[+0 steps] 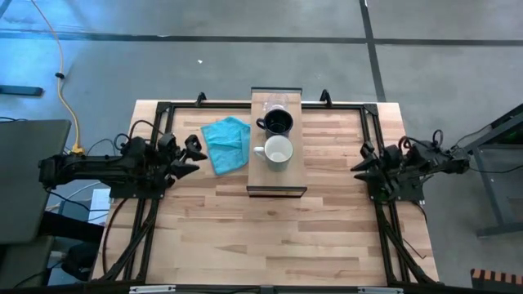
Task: Stack small to large cups/mugs on shelf
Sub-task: Return to Home Position
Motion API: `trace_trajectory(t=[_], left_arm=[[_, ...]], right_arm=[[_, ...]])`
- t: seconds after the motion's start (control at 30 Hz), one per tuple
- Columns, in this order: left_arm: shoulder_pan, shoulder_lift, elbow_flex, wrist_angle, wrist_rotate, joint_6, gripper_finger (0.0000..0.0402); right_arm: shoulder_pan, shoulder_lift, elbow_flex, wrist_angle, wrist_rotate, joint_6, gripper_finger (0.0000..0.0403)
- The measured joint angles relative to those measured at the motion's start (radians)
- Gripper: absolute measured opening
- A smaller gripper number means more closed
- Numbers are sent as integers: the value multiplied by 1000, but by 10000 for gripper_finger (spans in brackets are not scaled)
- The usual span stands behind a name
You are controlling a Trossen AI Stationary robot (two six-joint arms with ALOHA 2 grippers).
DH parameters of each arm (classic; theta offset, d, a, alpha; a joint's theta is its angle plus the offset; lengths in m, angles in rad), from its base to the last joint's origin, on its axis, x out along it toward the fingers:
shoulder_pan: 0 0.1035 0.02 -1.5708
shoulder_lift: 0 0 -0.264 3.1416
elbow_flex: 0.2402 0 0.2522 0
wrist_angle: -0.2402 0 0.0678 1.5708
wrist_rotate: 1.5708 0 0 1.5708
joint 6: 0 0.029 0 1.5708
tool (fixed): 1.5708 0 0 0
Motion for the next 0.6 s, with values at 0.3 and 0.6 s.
trace_trajectory(t=[0.3, 0.6], left_arm=[[0, 1, 0, -68, 7, 255, 200], [0, 1, -14, -73, 35, 365, 200]], right_arm=[[0, 0, 0, -3, 53, -134, 101], [0, 0, 0, 21, 54, -166, 101]])
